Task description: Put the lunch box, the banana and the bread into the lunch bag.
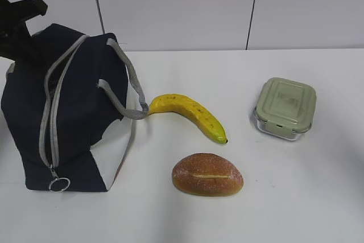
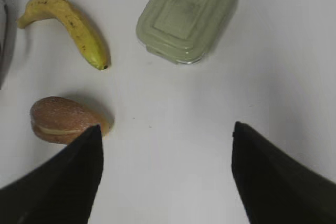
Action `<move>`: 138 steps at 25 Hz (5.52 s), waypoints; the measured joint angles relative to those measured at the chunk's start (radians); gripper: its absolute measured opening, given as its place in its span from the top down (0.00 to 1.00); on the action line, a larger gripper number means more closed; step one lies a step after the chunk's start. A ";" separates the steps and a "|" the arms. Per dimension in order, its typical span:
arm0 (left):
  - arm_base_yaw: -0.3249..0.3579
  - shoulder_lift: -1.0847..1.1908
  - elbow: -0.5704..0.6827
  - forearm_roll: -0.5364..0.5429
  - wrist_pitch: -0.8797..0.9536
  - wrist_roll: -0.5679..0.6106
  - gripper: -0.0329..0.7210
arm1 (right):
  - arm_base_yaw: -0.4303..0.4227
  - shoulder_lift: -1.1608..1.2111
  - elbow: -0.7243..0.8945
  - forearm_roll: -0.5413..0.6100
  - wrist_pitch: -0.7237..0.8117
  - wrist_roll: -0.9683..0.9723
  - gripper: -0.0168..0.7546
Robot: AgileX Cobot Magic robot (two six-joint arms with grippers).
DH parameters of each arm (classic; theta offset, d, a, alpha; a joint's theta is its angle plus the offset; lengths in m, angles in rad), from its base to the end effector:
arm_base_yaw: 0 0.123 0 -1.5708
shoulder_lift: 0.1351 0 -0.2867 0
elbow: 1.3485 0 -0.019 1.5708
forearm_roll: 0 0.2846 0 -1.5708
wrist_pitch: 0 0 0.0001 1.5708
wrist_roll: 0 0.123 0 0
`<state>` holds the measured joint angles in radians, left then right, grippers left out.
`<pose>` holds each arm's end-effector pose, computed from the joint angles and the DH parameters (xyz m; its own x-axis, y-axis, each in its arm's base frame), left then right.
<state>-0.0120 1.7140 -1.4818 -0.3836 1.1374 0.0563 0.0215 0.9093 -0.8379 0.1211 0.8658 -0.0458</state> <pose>0.3987 -0.0466 0.2664 -0.9570 -0.0933 -0.2746 0.0109 0.9346 -0.3554 0.2210 0.0161 0.3026 -0.7510 0.0166 -0.6601 -0.0577 0.9942 0.0907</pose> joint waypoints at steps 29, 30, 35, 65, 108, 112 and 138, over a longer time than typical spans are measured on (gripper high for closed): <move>0.000 0.000 0.000 0.000 -0.001 0.004 0.96 | -0.392 0.928 -0.299 0.780 0.020 -0.715 0.25; 0.000 0.000 0.000 0.000 -0.001 0.004 0.96 | -0.402 0.948 -0.299 0.827 0.035 -0.768 0.25; 0.000 0.000 0.000 0.000 -0.001 0.004 0.96 | -0.414 1.051 -0.301 0.940 0.053 -0.896 0.25; 0.000 0.000 0.000 -0.003 -0.008 0.007 0.96 | -0.416 1.246 -0.366 1.191 0.227 -1.119 0.50; 0.001 0.000 0.000 -0.180 -0.009 0.007 0.96 | 0.302 1.113 -0.997 0.885 0.356 -0.367 0.50; 0.001 0.000 0.000 -0.186 -0.004 0.007 0.96 | 0.308 1.157 -0.997 0.811 0.346 -0.341 0.50; 0.001 0.000 -0.003 -0.203 0.020 0.010 0.96 | 0.501 1.277 -1.132 0.427 0.118 -0.077 0.50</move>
<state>-0.0111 1.7140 -1.4850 -0.5870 1.1572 0.0659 0.5224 2.1861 -1.9698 0.5484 0.9841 -0.1227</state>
